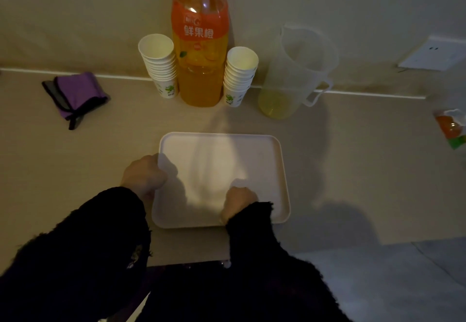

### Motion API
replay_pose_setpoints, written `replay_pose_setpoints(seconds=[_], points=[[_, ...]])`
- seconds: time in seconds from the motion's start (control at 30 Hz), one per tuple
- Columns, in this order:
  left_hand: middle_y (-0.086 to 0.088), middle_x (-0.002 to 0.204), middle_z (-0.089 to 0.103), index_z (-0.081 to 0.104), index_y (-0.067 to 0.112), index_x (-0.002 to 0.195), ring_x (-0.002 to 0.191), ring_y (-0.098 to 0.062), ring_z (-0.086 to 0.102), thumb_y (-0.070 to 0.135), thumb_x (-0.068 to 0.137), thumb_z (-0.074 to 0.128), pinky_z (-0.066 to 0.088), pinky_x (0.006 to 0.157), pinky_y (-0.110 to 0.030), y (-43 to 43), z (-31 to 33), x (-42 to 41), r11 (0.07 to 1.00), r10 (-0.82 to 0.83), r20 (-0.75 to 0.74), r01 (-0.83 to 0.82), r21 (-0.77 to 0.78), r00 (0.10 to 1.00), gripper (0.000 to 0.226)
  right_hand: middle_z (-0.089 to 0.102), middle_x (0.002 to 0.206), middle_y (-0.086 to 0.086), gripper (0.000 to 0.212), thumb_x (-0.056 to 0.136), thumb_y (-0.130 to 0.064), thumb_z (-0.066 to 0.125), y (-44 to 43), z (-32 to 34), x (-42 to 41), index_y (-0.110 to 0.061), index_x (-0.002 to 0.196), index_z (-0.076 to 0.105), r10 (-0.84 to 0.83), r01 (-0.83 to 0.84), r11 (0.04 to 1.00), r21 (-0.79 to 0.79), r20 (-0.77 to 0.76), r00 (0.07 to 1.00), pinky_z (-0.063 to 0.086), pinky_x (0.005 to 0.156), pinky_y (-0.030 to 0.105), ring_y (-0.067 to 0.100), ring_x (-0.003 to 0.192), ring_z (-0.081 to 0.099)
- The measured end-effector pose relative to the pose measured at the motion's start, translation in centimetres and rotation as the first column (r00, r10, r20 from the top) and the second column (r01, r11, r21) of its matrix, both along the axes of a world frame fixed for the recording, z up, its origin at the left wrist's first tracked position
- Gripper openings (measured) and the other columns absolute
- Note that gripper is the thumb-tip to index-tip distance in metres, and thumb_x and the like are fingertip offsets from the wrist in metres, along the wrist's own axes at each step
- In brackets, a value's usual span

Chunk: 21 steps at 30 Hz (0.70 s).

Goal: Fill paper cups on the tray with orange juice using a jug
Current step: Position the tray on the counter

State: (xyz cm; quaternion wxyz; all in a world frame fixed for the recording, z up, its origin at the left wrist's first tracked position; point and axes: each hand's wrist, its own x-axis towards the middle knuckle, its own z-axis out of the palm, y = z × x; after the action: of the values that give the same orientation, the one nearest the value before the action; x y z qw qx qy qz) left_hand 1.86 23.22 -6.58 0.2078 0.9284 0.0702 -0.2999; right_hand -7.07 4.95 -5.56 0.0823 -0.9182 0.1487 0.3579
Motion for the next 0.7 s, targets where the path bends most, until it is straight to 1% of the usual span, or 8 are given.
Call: replay_pose_setpoints(seconds=[0.17, 0.27, 0.33, 0.4, 0.43, 0.53, 0.6, 0.7], points=[[-0.008, 0.091, 0.066, 0.06, 0.02, 0.097, 0.073, -0.029, 0.067, 0.021, 0.08, 0.061, 0.059, 0.06, -0.037, 0.4, -0.3, 0.2, 0.992, 0.077, -0.05, -0.081, -0.092, 0.996, 0.017, 0.06, 0.11, 0.016, 0.026, 0.099, -0.005, 0.044, 4.7, -0.2, 1.6, 0.002, 0.121, 0.056, 0.131, -0.126, 0.988, 0.091, -0.043, 0.991, 0.039, 0.056, 0.026, 0.025, 0.064, 0.046], [-0.011, 0.086, 0.067, 0.061, 0.019, 0.092, 0.065, -0.029, 0.068, 0.012, 0.08, 0.057, 0.059, 0.052, -0.038, 0.8, -0.5, 0.3, 0.974, 0.153, -0.1, -0.167, -0.154, 0.983, 0.015, 0.06, 0.122, 0.017, 0.026, 0.098, -0.013, 0.049, 6.3, -1.4, 1.9, 0.001, 0.117, 0.06, 0.038, -0.024, 0.978, 0.208, -0.062, 0.997, 0.049, 0.081, 0.035, 0.031, 0.099, 0.06], [-0.015, 0.082, 0.068, 0.062, 0.015, 0.089, 0.062, -0.03, 0.069, 0.009, 0.08, 0.057, 0.059, 0.055, -0.042, 1.0, -0.6, 0.2, 0.964, 0.171, -0.127, -0.192, -0.186, 0.977, 0.012, 0.068, 0.105, 0.013, 0.021, 0.091, -0.02, 0.061, 6.1, -1.9, 1.7, -0.003, 0.098, 0.071, -0.196, 0.192, 0.887, 0.421, -0.033, 0.98, 0.052, 0.082, 0.032, 0.027, 0.095, 0.062], [-0.017, 0.078, 0.069, 0.063, 0.011, 0.087, 0.063, -0.031, 0.069, 0.01, 0.081, 0.061, 0.06, 0.06, -0.044, 1.3, -0.7, 0.1, 0.947, 0.207, -0.173, -0.241, -0.21, 0.963, 0.007, 0.068, 0.081, 0.008, 0.011, 0.084, -0.007, 0.068, 4.6, -1.7, 2.0, -0.01, 0.074, 0.069, -0.514, 0.474, 0.561, 0.679, -0.163, 0.842, 0.056, 0.08, 0.033, 0.025, 0.082, 0.065], [-0.017, 0.077, 0.07, 0.065, 0.009, 0.088, 0.064, -0.031, 0.069, 0.011, 0.082, 0.061, 0.06, 0.061, -0.043, 1.6, -0.8, 0.1, 0.94, 0.222, -0.2, -0.264, -0.218, 0.954, 0.007, 0.068, 0.07, 0.005, 0.019, 0.084, 0.003, 0.064, 3.7, -1.3, 2.3, -0.011, 0.071, 0.064, -0.624, 0.601, 0.29, 0.744, -0.329, 0.709, 0.057, 0.074, 0.031, 0.021, 0.075, 0.065], [-0.015, 0.077, 0.069, 0.068, 0.005, 0.083, 0.067, -0.03, 0.066, 0.025, 0.083, 0.059, 0.055, 0.059, -0.034, 2.6, -0.3, 0.3, 0.932, 0.289, -0.133, -0.311, -0.189, 0.948, 0.022, 0.067, 0.056, 0.003, 0.025, 0.09, 0.014, 0.048, 2.0, 0.4, 3.3, -0.007, 0.077, 0.055, -0.648, 0.65, -0.398, 0.647, -0.7, 0.3, 0.056, 0.053, 0.021, 0.017, 0.064, 0.065], [-0.014, 0.076, 0.068, 0.067, 0.008, 0.072, 0.073, -0.03, 0.064, 0.031, 0.084, 0.058, 0.049, 0.063, -0.031, 2.7, 0.4, 0.6, 0.938, 0.323, 0.066, -0.311, -0.152, 0.944, 0.027, 0.068, 0.056, 0.004, 0.023, 0.093, 0.012, 0.043, 1.4, 1.1, 4.0, -0.006, 0.084, 0.055, -0.616, 0.577, -0.558, 0.597, -0.763, 0.194, 0.054, 0.047, 0.019, 0.016, 0.056, 0.067], [-0.011, 0.072, 0.067, 0.074, 0.005, 0.073, 0.074, -0.021, 0.06, 0.02, 0.081, 0.072, 0.042, 0.064, -0.027, 0.8, 2.5, 0.3, 0.787, 0.4, 0.019, -0.332, -0.52, 0.916, 0.017, 0.068, 0.057, 0.004, 0.02, 0.095, 0.006, 0.045, 0.9, 1.5, 5.1, -0.007, 0.087, 0.057, -0.623, 0.483, -0.653, 0.584, -0.776, 0.097, 0.053, 0.046, 0.018, 0.012, 0.049, 0.067]])
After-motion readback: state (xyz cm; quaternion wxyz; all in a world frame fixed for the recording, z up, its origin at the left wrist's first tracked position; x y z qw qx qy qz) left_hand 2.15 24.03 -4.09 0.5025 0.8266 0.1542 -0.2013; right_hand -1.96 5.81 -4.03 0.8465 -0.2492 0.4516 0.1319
